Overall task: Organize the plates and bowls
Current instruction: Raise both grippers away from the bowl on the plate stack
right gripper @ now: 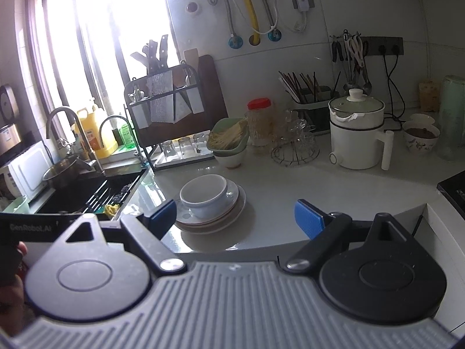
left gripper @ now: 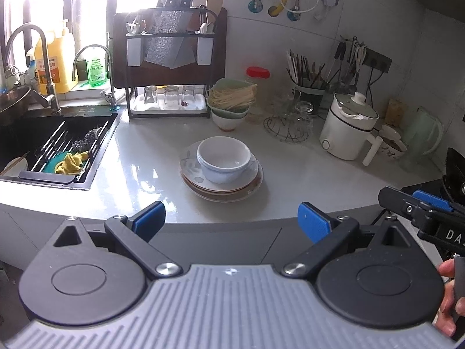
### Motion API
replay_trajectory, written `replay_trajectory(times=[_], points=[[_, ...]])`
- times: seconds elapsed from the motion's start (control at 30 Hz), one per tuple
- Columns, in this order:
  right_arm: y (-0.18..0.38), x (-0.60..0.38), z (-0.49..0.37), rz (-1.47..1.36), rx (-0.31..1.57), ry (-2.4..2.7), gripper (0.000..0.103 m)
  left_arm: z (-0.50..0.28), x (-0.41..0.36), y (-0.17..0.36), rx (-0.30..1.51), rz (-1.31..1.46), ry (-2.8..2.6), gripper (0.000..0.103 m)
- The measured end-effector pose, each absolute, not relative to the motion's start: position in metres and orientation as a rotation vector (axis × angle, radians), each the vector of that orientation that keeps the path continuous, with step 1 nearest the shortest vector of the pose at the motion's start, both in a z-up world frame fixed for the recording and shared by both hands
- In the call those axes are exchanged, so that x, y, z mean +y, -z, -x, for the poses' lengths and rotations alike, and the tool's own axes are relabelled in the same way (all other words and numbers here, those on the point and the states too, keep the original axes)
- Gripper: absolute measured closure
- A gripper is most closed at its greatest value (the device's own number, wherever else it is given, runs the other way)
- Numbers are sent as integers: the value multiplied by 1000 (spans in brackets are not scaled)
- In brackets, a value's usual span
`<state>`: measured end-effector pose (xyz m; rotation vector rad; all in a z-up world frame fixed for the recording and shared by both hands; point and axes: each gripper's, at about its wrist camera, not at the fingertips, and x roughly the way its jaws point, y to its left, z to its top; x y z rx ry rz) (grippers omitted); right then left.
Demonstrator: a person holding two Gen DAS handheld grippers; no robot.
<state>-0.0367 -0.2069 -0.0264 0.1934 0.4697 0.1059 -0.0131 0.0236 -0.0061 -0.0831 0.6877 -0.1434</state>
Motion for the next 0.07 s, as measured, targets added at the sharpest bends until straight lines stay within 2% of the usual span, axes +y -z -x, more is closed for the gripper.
replay_trajectory(times=[0.07], points=[[27, -208, 36, -196, 472, -107, 13, 13, 24, 7, 691, 85, 146, 4]])
